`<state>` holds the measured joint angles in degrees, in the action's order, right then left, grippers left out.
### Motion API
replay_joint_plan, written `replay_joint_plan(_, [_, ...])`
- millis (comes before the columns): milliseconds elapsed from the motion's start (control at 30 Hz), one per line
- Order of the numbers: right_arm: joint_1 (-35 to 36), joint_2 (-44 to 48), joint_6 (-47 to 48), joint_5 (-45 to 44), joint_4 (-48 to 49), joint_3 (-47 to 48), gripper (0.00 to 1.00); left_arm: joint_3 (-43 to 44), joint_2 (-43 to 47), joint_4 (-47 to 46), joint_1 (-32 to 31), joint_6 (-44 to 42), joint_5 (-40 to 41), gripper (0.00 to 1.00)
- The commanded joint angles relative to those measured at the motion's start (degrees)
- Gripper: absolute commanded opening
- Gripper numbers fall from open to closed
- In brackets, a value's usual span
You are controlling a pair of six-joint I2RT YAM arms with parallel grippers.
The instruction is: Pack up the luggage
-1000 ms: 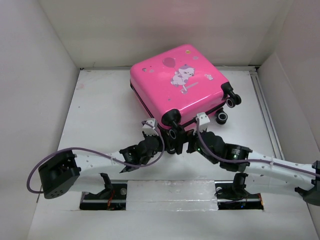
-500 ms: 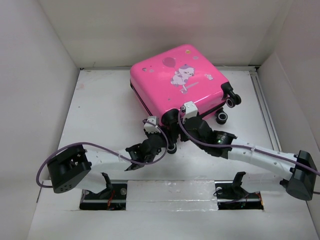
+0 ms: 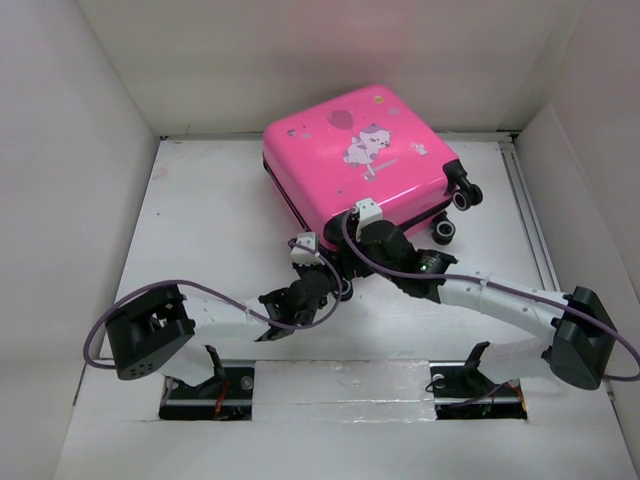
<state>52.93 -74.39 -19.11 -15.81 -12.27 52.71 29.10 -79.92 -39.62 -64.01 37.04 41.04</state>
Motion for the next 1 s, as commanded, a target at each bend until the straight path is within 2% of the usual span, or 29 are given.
replay_joint_plan(0, [-2.65, -0.66, 1.18, -0.80, 5.77, 3.72, 0.41, 2.46, 1.43, -4.59, 0.29, -3.10, 4.32, 0.00])
replay_joint_plan(67, [-3.27, -0.67, 1.18, -0.09, 5.77, 3.72, 0.24, 1.84, 3.19, -4.59, 0.29, -3.81, 6.16, 0.00])
replay_joint_plan(100, [-3.96, -0.67, 1.18, 0.51, 5.77, 3.72, 0.12, 1.14, 3.80, -4.59, 0.29, -4.60, 6.16, 0.00])
replay_joint_plan(200, [-4.50, 0.03, 1.71, 0.52, 5.77, 2.66, 0.00, -0.70, 5.30, -3.37, 0.81, -4.60, 7.48, 0.00])
replay_joint_plan(333, [-5.03, 2.40, 2.32, 0.52, 5.25, 1.52, 0.00, -3.69, 8.64, -0.83, 2.92, -3.55, 6.69, 0.00])
replay_joint_plan(400, [-5.64, 3.02, 2.85, 0.52, 4.45, 0.91, 0.00, -4.49, 9.42, 0.24, 2.92, -3.02, 8.97, 0.00])
replay_joint_plan(567, [-5.64, 6.09, 2.85, 1.75, 3.84, -0.15, 0.00, -5.02, 9.43, 1.99, 2.92, -3.02, 7.30, 0.00])
replay_joint_plan(700, [-5.64, 8.47, 2.85, 2.98, 3.84, -0.68, 0.00, -5.02, 9.43, 6.47, 5.11, -1.10, 10.12, 0.00])
replay_joint_plan(833, [-5.64, 9.70, 2.85, 4.65, 3.84, -1.20, 0.00, -6.68, 10.13, 6.83, 15.82, 1.45, 0.84, 0.00])
replay_joint_plan(867, [-5.64, 9.70, 2.85, 5.43, 3.84, -1.20, 0.00, -6.69, 10.66, 6.83, 20.28, 1.46, -0.51, 0.00])
replay_joint_plan(967, [-5.03, 10.23, 2.85, 6.49, 3.84, -1.20, 0.00, -5.99, 10.66, 6.48, 27.24, 1.46, -3.93, 0.00])
